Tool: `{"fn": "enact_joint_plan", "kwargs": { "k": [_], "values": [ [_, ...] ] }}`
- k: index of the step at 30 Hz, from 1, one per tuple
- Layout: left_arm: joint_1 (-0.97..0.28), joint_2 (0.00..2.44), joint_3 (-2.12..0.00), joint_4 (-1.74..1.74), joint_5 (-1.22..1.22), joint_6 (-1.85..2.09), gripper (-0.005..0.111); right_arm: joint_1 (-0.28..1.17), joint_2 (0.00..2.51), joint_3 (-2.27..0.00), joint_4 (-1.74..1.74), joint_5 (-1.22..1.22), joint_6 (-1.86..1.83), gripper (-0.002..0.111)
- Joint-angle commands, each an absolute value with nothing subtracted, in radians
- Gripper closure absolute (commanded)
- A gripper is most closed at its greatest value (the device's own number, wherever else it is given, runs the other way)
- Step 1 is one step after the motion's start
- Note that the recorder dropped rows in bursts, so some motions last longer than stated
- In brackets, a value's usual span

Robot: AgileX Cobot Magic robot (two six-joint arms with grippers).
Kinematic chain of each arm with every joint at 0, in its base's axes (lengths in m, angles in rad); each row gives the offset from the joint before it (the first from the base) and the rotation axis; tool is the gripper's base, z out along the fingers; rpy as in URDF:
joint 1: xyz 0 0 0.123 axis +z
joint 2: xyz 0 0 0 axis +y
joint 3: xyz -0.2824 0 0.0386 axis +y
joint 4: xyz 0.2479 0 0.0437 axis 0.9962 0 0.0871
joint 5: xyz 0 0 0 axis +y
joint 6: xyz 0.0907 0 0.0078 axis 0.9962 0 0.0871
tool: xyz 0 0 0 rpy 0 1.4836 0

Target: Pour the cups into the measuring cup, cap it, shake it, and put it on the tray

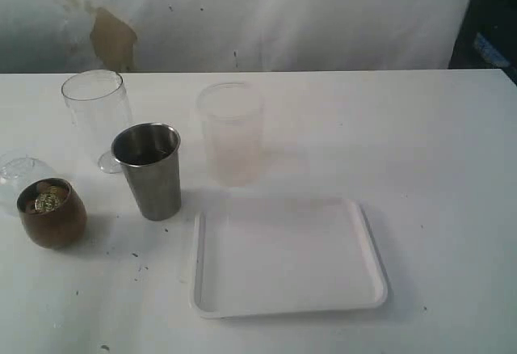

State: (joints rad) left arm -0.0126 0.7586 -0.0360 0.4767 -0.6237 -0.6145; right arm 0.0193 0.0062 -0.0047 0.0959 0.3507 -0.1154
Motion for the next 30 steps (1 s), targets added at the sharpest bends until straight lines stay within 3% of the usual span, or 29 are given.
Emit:
{"fn": "enact_joint_plan", "kwargs": {
  "k": [1,12,21,30],
  "values": [
    [-0.012,0.912,-0.031,0.47,-0.747,-0.495,0.054,0.02,0.0,0.0,0.096,0.35,-0.119,0.106],
    [-0.012,1.221,-0.031,0.345,-1.028,-0.325,0.034,0.02,0.0,0.0,0.096,0.35,-0.121,0.106],
    [-0.012,1.477,-0.031,0.271,-1.221,-0.198,0.034,0.02,0.0,0.0,0.096,0.35,-0.121,0.106],
    [-0.012,1.706,-0.077,0.266,-1.221,-0.176,0.034,0.02,0.0,0.0,0.096,0.35,-0.121,0.106]
  ]
}}
